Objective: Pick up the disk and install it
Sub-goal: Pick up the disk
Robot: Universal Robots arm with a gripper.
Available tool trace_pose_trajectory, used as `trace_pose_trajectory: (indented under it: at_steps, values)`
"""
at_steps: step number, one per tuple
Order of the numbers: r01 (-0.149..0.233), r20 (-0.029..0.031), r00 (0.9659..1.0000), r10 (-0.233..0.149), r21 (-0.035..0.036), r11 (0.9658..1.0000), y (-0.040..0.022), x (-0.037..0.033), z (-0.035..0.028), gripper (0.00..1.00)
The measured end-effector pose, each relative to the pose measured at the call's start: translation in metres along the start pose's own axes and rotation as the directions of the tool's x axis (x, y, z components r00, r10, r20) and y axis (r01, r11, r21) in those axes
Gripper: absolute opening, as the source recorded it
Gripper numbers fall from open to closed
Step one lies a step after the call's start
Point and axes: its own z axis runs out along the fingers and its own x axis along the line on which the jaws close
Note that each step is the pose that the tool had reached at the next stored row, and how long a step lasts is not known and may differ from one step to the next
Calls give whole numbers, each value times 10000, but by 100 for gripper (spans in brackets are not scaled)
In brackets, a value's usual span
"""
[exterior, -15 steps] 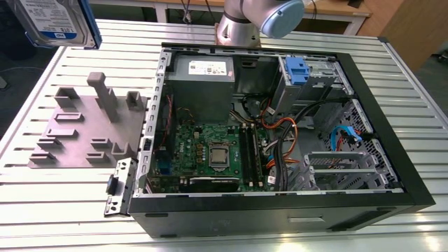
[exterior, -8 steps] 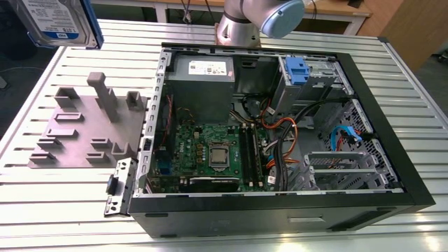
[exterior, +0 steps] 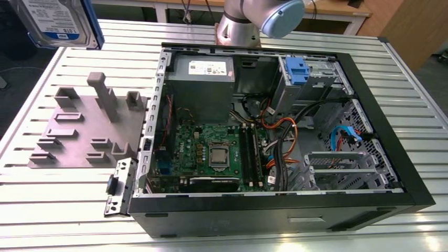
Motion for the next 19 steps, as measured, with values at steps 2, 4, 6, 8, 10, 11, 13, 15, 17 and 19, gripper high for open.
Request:
trace_pose_trajectory:
  at_steps: [2, 4, 6, 8, 10, 11, 13, 15, 17, 19]
  values:
    - [1, -1, 10000, -1, -1, 10000, -1, 27, -1, 37]
    - [0, -1, 10000, 0, 0, 10000, -1, 54, -1, 37]
    - [0, -1, 10000, 0, 0, 10000, -1, 79, -1, 37]
    - [-1, -1, 10000, 1, 1, 10000, -1, 104, -1, 37]
    - [0, -1, 10000, 0, 0, 10000, -2, 139, -1, 37]
    - [0, -2, 10000, 0, 0, 10000, -2, 148, -1, 37]
    - [-2, -2, 10000, 2, 1, 10000, -3, 163, 0, 37]
    - [-4, -2, 10000, 4, 1, 10000, -8, 174, -1, 37]
    - [-5, -2, 10000, 5, 0, 10000, -25, 183, -1, 37]
    - [-5, -1, 10000, 5, 1, 10000, -44, 192, 0, 37]
